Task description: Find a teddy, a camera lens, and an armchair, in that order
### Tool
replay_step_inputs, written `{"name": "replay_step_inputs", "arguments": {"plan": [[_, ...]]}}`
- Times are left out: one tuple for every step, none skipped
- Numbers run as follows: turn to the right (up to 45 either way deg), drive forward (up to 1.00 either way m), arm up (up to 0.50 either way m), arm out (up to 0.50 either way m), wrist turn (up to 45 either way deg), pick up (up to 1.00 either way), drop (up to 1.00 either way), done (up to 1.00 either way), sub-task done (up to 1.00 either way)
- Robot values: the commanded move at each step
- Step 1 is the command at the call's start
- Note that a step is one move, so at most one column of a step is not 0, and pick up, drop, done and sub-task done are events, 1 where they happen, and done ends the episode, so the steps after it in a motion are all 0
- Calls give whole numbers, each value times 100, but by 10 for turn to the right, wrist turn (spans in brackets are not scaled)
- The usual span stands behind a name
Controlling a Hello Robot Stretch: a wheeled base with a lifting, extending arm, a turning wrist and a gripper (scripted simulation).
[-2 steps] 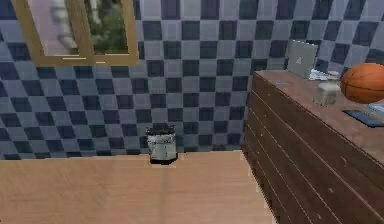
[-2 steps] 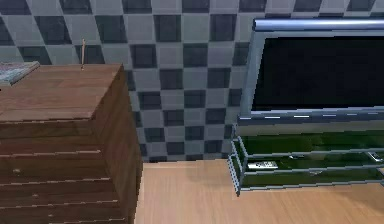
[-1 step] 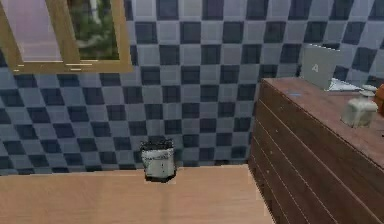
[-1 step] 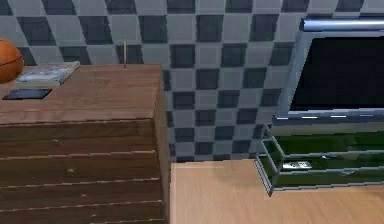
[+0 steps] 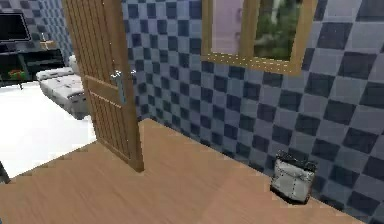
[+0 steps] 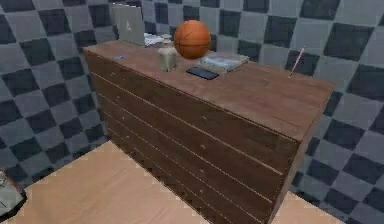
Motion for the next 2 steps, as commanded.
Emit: {"name": "replay_step_inputs", "arguments": {"plan": [[-240, 0, 0, 0, 0, 0, 0, 0, 0], [0, 35, 0, 0, 0, 0, 0, 0, 0]]}}
